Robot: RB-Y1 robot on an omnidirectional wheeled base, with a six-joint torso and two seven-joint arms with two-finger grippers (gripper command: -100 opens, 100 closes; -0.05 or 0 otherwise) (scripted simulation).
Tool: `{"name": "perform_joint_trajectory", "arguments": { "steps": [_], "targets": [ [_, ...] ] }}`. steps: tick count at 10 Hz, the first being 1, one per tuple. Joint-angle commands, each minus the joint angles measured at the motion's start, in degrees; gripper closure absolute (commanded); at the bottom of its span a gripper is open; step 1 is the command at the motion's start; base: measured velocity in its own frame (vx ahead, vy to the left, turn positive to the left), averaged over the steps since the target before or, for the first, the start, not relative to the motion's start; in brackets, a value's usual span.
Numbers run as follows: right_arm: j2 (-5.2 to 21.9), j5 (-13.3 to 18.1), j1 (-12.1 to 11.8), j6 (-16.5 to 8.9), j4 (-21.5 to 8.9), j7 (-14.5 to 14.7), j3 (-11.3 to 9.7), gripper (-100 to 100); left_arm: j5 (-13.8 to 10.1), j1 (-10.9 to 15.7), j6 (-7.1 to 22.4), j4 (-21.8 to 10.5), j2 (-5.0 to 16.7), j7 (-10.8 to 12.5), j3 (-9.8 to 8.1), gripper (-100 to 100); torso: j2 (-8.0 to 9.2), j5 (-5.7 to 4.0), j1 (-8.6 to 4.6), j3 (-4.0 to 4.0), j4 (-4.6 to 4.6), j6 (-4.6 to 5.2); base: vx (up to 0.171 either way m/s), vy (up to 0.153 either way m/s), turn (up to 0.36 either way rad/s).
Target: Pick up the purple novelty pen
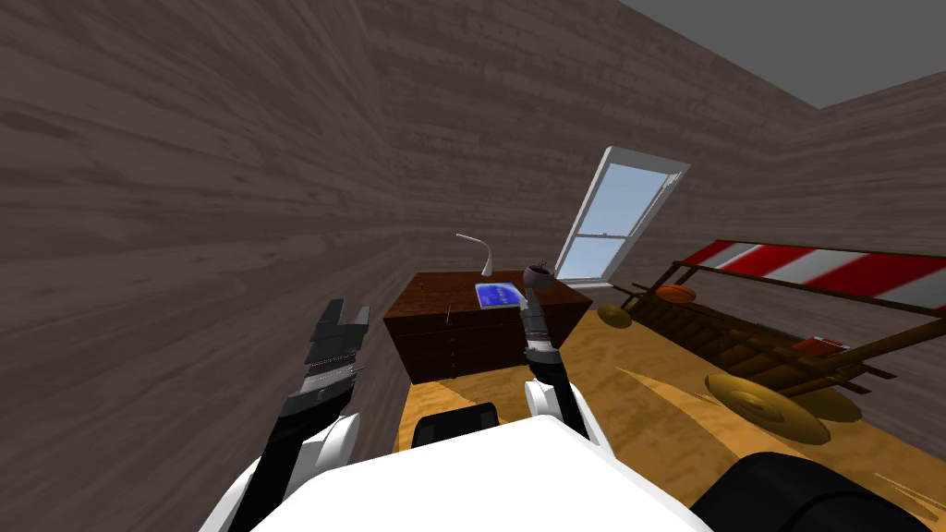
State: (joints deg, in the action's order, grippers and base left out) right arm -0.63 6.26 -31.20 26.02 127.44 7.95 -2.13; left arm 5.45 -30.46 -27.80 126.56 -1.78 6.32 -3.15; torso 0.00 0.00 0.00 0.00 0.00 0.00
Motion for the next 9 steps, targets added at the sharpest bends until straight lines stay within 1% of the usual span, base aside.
{"name": "perform_joint_trajectory", "arguments": {
  "steps": [1, 3, 5, 7, 9],
  "targets": [
    [0.0, 0.0, 0.0, 0.0, 0.0, 0.0, 0.0, 0, 0.0, 0.1, -0.1, -0.6, 2.4, -0.1, -0.05, -100, 0.0, 0.0, 0.0, 0.0, 0.0, 0.0, 0.008, -0.014, 0.01],
    [0.0, 0.0, 0.0, 0.0, 0.0, 0.0, 0.0, 0, -0.1, 0.4, -0.2, -1.9, 5.4, -0.2, -0.18, -100, -0.05, -0.02, -0.08, -0.03, -0.01, 0.0, 0.019, -0.039, 0.019],
    [0.0, 0.0, 0.0, 0.0, 0.0, 0.0, 0.0, 0, -0.2, 0.9, -0.5, -3.9, 7.7, -0.5, -0.36, -100, -0.08, -0.04, -0.18, -0.05, -0.02, 0.0, 0.022, -0.06, 0.027],
    [0.0, 0.0, 0.0, 0.0, 0.0, 0.0, 0.0, 0, -0.3, 1.5, -0.8, -6.4, 9.3, -0.8, -0.59, -100, -0.15, -0.05, -0.24, -0.08, -0.03, 0.0, 0.045, -0.067, 0.034],
    [0.0, 0.0, 0.0, 0.0, 0.0, 0.0, 0.0, 0, -0.5, 2.1, -1.1, -9.2, 10.3, -1.2, -0.84, -100, -0.2, -0.06, -0.32, -0.12, -0.05, 0.0, 0.046, -0.098, 0.046]
  ]
}}
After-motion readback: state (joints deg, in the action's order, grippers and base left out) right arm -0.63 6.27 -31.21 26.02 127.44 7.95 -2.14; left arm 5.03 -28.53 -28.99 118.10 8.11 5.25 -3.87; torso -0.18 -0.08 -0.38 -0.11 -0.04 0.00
